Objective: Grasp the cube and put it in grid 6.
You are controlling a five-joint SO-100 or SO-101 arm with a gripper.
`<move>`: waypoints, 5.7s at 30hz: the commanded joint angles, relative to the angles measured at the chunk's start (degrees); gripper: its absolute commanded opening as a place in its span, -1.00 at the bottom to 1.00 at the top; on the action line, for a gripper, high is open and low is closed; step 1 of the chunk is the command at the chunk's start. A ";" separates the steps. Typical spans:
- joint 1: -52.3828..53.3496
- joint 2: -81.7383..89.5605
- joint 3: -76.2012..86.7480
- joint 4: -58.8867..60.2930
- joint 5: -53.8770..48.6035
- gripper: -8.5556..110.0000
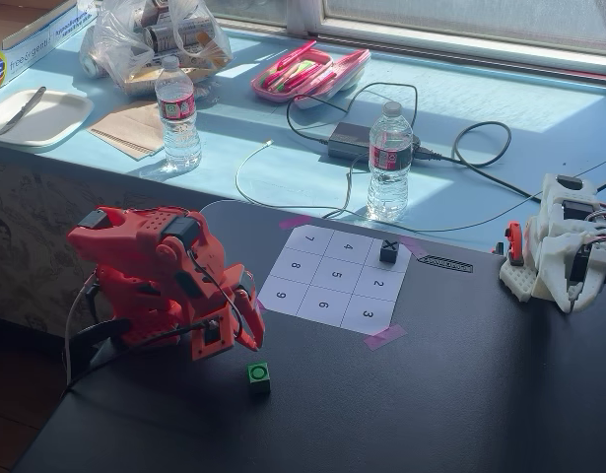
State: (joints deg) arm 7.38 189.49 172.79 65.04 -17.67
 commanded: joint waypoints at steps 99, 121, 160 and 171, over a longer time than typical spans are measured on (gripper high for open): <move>13.27 -85.69 -54.67 1.14 38.06 -0.62; 4.66 -82.09 -84.02 14.94 23.82 -0.85; -31.46 -94.66 -73.48 -0.35 13.89 -0.11; -2.02 -57.74 -69.61 -16.79 13.54 -0.12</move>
State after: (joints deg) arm -3.69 121.64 100.72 56.34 -2.99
